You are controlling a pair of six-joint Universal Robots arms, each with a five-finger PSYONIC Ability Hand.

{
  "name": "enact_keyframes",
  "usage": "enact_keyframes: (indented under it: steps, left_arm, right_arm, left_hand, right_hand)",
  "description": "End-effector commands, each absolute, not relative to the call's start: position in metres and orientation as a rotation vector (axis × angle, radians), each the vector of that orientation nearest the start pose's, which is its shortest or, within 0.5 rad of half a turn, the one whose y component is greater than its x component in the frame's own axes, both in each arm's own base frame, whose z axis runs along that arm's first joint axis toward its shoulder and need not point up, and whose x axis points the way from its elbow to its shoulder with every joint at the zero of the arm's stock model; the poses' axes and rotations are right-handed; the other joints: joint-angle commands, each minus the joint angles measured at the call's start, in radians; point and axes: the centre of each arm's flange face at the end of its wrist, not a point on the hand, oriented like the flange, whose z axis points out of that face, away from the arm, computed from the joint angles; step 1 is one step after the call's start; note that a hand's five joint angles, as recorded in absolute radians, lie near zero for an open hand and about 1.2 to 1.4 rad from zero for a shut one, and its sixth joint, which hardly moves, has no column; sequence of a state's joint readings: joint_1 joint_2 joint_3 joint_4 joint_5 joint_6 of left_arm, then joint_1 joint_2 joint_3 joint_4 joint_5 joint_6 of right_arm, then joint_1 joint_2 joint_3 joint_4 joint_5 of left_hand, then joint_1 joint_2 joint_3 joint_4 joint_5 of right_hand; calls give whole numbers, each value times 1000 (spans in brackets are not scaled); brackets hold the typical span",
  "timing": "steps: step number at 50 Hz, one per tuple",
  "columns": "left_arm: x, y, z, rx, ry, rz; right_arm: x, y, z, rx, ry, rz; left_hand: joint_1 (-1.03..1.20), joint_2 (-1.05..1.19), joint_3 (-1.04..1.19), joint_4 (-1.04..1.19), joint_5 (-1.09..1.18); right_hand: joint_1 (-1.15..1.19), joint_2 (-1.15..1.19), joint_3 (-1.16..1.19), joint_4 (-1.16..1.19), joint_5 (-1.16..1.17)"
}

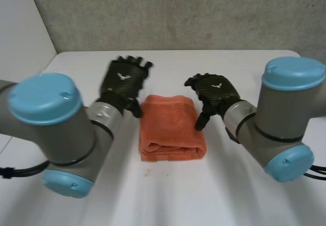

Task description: Fold the laundry.

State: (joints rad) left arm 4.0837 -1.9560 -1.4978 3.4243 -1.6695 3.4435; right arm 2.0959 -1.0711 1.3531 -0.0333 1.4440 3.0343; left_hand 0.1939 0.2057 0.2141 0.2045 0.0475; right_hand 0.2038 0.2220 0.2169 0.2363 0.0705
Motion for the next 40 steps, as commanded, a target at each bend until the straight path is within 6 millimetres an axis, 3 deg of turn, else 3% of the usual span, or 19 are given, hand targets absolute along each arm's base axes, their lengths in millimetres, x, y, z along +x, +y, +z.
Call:
enact_keyframes:
  steps: [1,9,15,20,27,34,40]
  left_arm:
    - [-352,-228,190,1130,2326,-2197]
    - [-345,-231,144,1158,2467,-1859]
    - [-329,-241,135,1132,2461,-1695]
    - [-323,-247,138,1132,2445,-1688]
    - [-327,-243,202,1115,2352,-1946]
    - [-327,-228,267,1221,2251,-2227]
    - [-319,-218,295,1318,2291,-2325]
  right_arm:
    - [317,-275,182,-800,2153,-1557]
    - [327,-282,150,-877,2221,-1436]
    - [328,-285,135,-1026,2265,-1419]
    - [321,-290,147,-1120,2287,-1528]
    - [318,-285,179,-1074,2191,-1715]
    - [314,-253,209,-1022,2016,-1934]
    - [317,-220,187,-1065,1999,-1864]
  left_hand:
    - [2,-10,-18,-9,-26]
    - [8,-4,-12,-3,-20]
    - [11,-1,-9,0,-17]
    - [8,-4,-12,-3,-20]
    - [-10,-22,-30,-20,-38]
    - [-1,-13,-21,-12,-29]
    - [-1,-13,-21,-12,-29]
  right_hand:
    - [-29,-48,-42,-62,-71]
    - [-29,-48,-42,-62,-71]
    - [-29,-48,-42,-62,-71]
    - [-29,-48,-42,-62,-71]
    - [-29,-48,-42,-62,-71]
    - [-29,-48,-42,-62,-71]
    - [-29,-48,-42,-62,-71]
